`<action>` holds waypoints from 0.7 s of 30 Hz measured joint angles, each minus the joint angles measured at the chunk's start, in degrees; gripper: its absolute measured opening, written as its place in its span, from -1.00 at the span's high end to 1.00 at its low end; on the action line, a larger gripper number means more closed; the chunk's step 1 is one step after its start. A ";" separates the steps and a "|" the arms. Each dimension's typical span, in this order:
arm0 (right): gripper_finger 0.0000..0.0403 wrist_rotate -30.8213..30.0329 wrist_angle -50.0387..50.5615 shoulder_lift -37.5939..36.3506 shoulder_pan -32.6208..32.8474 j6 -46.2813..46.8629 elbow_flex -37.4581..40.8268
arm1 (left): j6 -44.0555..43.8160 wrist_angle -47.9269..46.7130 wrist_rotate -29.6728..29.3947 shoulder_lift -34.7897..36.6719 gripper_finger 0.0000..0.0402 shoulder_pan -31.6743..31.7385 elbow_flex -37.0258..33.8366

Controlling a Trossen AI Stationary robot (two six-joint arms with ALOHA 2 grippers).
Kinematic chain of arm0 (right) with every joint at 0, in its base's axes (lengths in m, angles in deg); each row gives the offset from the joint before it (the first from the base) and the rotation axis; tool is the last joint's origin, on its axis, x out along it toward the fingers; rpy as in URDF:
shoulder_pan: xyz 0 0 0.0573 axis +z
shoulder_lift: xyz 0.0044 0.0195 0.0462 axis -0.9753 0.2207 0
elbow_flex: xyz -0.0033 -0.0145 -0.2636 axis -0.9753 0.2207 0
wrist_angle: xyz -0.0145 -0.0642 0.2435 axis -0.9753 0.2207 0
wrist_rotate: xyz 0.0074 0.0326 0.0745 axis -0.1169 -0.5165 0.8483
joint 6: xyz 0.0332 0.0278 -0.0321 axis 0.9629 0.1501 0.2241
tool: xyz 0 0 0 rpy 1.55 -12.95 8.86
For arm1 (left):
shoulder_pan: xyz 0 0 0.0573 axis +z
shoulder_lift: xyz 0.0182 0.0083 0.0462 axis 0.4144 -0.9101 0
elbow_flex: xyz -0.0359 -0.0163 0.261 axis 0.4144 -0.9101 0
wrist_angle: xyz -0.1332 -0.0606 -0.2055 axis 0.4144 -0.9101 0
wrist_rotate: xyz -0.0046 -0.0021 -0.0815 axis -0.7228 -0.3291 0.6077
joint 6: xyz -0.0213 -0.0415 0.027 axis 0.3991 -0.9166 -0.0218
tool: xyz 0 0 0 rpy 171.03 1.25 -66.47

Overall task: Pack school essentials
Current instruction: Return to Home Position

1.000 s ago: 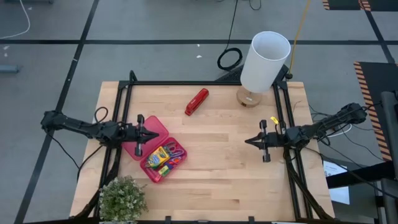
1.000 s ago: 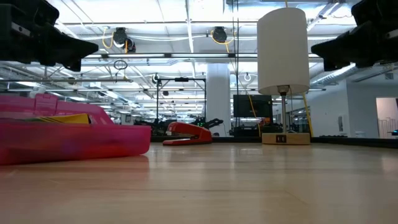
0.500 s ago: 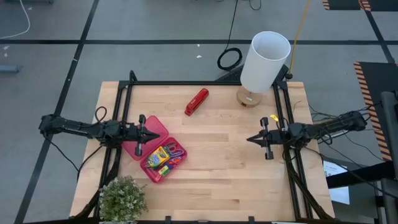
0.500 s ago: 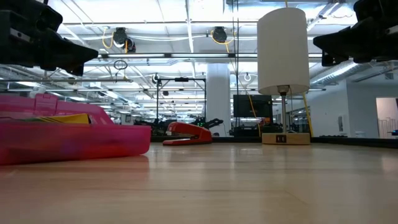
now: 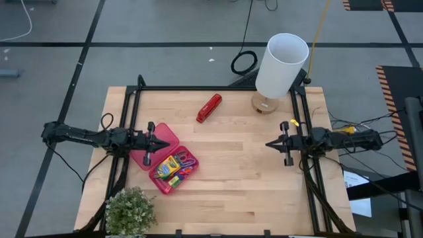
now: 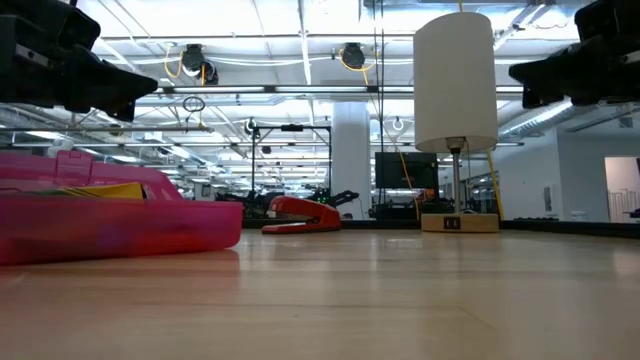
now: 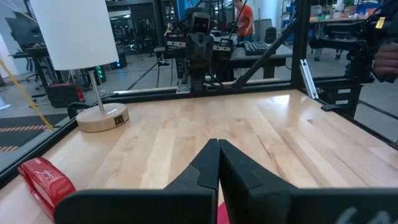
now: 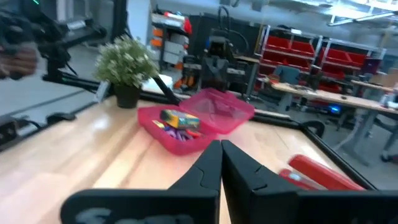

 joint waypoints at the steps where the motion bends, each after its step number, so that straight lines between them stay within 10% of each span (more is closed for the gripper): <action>1: 1.00 0.00 1.22 -0.91 -0.61 -0.28 0.00 | 0.00 0.02 0.00 0.00 0.94 0.00 0.00; 21: 1.00 2.84 2.08 -0.77 -5.87 1.69 0.02 | 3.76 -4.91 2.38 7.71 0.98 0.00 0.06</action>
